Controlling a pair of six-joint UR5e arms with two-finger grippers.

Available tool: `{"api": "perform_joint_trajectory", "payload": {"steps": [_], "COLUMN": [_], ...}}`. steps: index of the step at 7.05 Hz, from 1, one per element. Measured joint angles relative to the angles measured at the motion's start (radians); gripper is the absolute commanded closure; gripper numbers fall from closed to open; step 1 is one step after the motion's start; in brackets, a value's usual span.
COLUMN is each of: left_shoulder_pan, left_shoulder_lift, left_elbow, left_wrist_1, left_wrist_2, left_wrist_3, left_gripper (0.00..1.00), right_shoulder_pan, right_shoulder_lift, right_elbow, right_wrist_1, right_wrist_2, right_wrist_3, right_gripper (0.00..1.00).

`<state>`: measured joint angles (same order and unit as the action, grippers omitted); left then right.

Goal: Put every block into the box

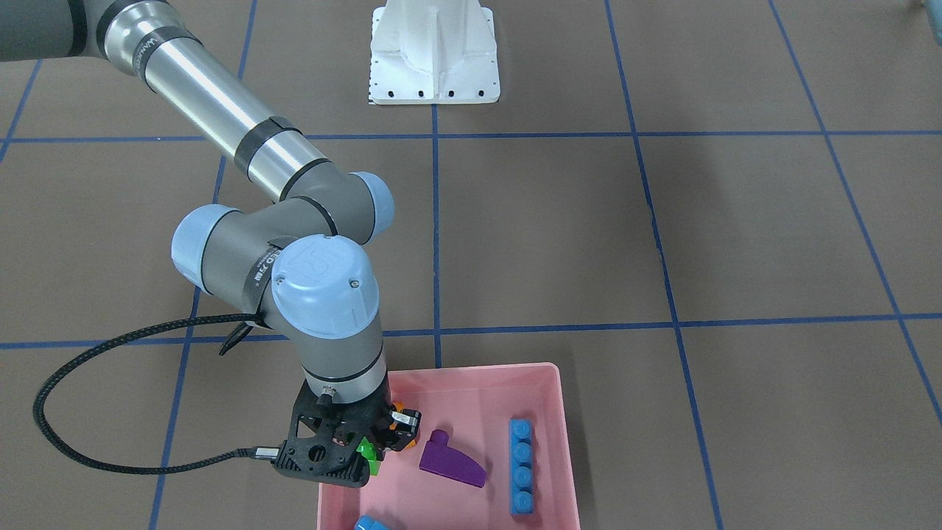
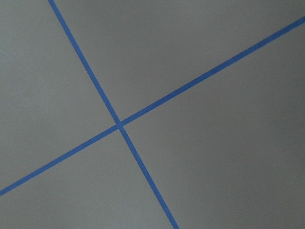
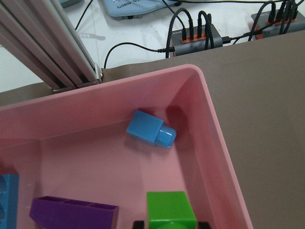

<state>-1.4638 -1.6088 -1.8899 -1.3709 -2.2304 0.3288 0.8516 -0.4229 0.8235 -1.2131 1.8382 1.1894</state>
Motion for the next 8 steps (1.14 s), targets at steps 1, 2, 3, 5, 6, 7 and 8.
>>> {"api": "perform_joint_trajectory", "payload": {"steps": [1, 2, 3, 5, 6, 7, 8], "left_shoulder_pan": [0.000, -0.001, -0.004, -0.035, -0.065, -0.102, -0.139], "left_shoulder_lift": [0.002, 0.003, 0.004, 0.028, 0.043, 0.067, 0.103], "left_elbow": [0.001, 0.005, 0.018, 0.039, 0.047, 0.050, 0.045], "left_wrist_1": [0.000, 0.002, 0.006, 0.007, 0.008, 0.005, -0.004], "left_wrist_2": [0.000, 0.001, 0.004, 0.008, 0.005, 0.000, -0.028], "left_wrist_3": [0.000, -0.002, -0.004, -0.005, -0.005, 0.000, 0.007], "left_gripper": [0.00, 0.00, 0.00, 0.00, 0.00, 0.00, 0.00], "right_shoulder_pan": [-0.001, 0.005, 0.019, 0.080, 0.129, 0.188, 0.252], "right_shoulder_lift": [-0.001, -0.004, -0.009, -0.110, -0.212, -0.322, -0.420], "right_elbow": [0.005, 0.024, 0.070, 0.283, 0.406, 0.508, 0.577], "right_wrist_1": [-0.010, -0.036, -0.112, -0.310, -0.353, -0.369, -0.374], "right_wrist_2": [-0.004, -0.001, 0.015, 0.093, 0.146, 0.194, 0.242], "right_wrist_3": [-0.004, -0.017, -0.061, -0.238, -0.338, -0.453, -0.578], "right_gripper": [0.00, 0.00, 0.00, 0.00, 0.00, 0.00, 0.00]}}
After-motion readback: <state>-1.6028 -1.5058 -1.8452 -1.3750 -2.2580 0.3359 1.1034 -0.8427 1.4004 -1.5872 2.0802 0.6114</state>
